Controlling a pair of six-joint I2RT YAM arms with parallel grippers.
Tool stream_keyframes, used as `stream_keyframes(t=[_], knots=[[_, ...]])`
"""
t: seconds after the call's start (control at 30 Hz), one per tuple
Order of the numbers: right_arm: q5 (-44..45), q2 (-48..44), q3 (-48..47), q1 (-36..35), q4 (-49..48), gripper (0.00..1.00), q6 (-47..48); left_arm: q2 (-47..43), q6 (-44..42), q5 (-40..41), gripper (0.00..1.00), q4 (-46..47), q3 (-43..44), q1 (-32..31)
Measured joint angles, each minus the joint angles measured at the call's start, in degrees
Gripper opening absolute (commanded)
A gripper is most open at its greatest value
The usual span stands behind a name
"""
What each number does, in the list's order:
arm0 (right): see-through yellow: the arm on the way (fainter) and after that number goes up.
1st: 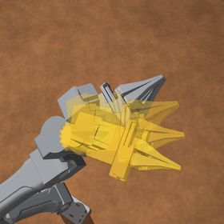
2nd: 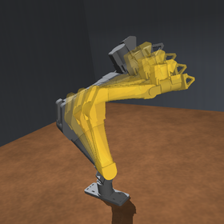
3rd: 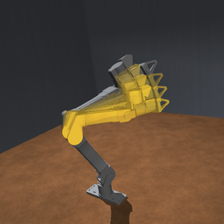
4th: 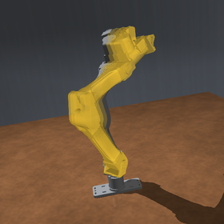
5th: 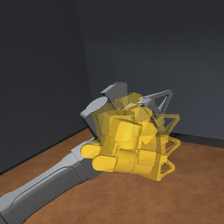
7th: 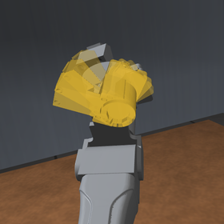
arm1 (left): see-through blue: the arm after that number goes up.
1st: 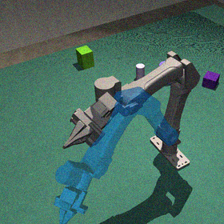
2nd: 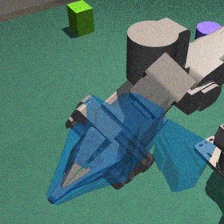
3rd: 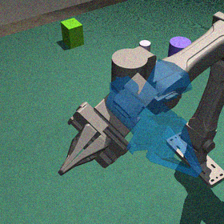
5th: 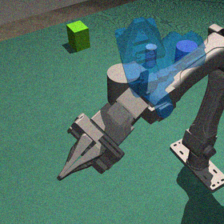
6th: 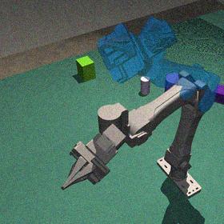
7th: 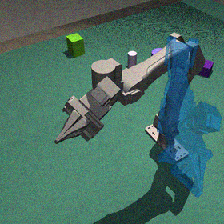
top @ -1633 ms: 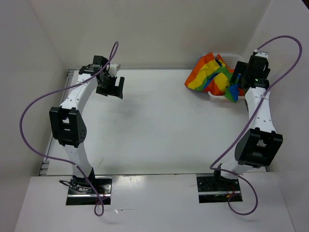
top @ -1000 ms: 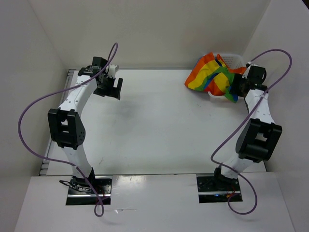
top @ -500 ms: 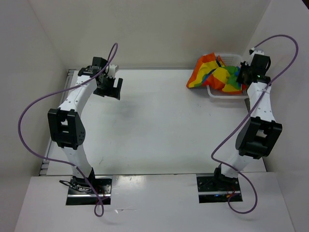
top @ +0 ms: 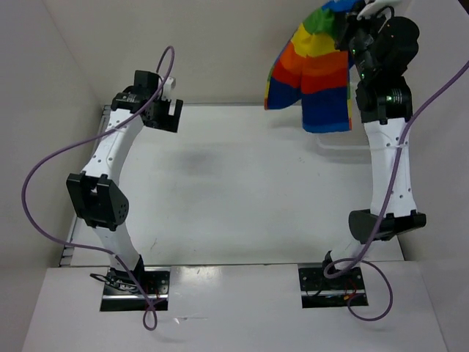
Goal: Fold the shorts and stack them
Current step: Move the shorts to the center of the board
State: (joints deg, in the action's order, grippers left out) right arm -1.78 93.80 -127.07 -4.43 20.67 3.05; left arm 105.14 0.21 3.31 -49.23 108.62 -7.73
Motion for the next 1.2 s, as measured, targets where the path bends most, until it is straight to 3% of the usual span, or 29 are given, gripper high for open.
stream_keyframes(t=[0.17, 0.27, 0.37, 0.53, 0.8, 0.93, 1.1, 1.2], knots=[[-3.4, 2.2, -14.4, -10.5, 0.7, 0.0, -1.8, -3.3, 0.0, 0.8, 0.99, 0.0, 0.3, -0.3], [-7.0, 5.0, -21.7, -11.4, 0.8, 0.0, -8.4, -5.0, 0.0, 1.8, 0.99, -0.1, 0.3, -0.3], [-10.8, 6.0, -21.2, -11.1, 0.2, 0.0, -16.9, -6.3, 0.0, 3.2, 0.99, 0.0, 0.3, -0.3], [-17.9, 5.8, -5.2, -11.8, -2.6, 0.0, -27.2, -6.8, 0.0, 5.4, 0.99, 0.3, 0.2, 0.6], [-21.0, 5.3, 33.6, -12.1, -1.5, 0.0, -30.3, -8.3, 0.0, 8.7, 0.99, 1.0, -1.2, 2.3], [-19.9, 4.7, 43.8, -12.1, -0.2, 0.0, -29.9, -13.6, 0.0, 11.4, 0.99, 2.8, -10.6, -8.8], [-16.6, 2.0, 45.1, -12.1, -0.6, 0.0, -26.4, -16.4, -0.2, 13.9, 0.99, 5.2, -28.3, -27.5], [-15.1, -1.1, 46.6, -12.1, -1.8, 0.0, -23.8, -15.5, -0.2, 16.7, 0.99, 6.5, -37.1, -26.9]])
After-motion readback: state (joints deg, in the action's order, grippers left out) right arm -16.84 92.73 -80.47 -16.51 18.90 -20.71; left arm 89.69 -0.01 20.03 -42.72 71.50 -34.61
